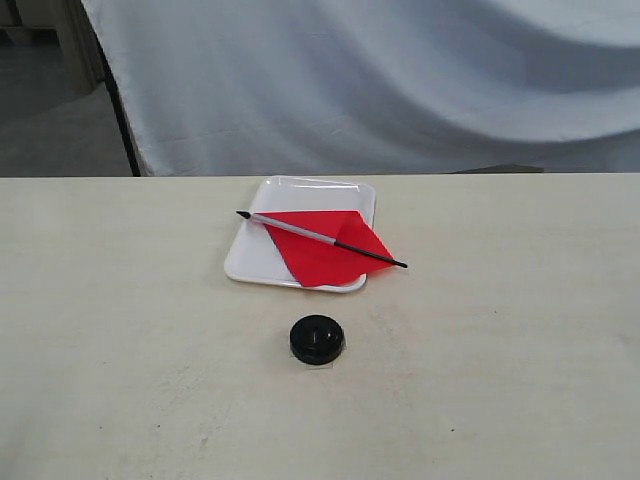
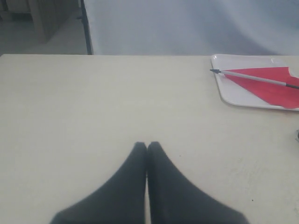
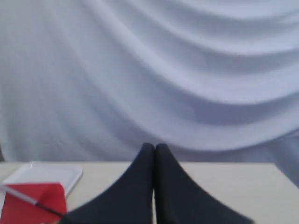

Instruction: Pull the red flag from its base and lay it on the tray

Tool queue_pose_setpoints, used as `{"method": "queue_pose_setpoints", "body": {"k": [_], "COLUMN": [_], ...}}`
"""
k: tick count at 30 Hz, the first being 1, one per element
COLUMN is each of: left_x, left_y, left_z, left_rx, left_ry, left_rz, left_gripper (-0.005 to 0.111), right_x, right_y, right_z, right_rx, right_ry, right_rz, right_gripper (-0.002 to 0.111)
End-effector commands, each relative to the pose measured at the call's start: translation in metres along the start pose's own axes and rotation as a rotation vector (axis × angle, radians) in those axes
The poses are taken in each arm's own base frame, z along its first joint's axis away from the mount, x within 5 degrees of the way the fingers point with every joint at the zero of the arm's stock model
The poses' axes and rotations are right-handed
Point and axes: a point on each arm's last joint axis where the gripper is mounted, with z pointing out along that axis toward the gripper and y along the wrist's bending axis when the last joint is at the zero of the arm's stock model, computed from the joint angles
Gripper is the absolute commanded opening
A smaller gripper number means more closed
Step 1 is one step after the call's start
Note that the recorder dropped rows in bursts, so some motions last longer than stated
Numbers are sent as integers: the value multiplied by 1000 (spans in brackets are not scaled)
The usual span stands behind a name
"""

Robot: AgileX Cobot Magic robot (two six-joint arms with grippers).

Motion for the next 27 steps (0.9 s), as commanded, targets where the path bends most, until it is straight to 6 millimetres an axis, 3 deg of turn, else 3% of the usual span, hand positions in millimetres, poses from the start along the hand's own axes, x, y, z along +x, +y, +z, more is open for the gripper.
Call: {"method": "queue_pose_setpoints", "body": {"k": [1,11,14,25,27], "left_x": [0,0,0,0,0], "left_y": [0,0,0,0,0], "left_z": [0,0,0,0,0], "left_rx": [7,7,7,7,7], "left_ry": [-1,-1,-1,-1,-1], "left_rz": [3,3,3,3,3], "left_gripper": [0,0,0,0,0], "right_x": [1,0,4,92,99], "right_y": [0,1,3,2,2], "right_z": [-6,-6,-5,19,20], "right_rx": [-9,-16,-41,-14,-14], "right_ry": [-97,-108,-82,1,35], "right_rz": [-4,17,130,182,146], "right_gripper": [-1,-1,-1,-1,-1]}}
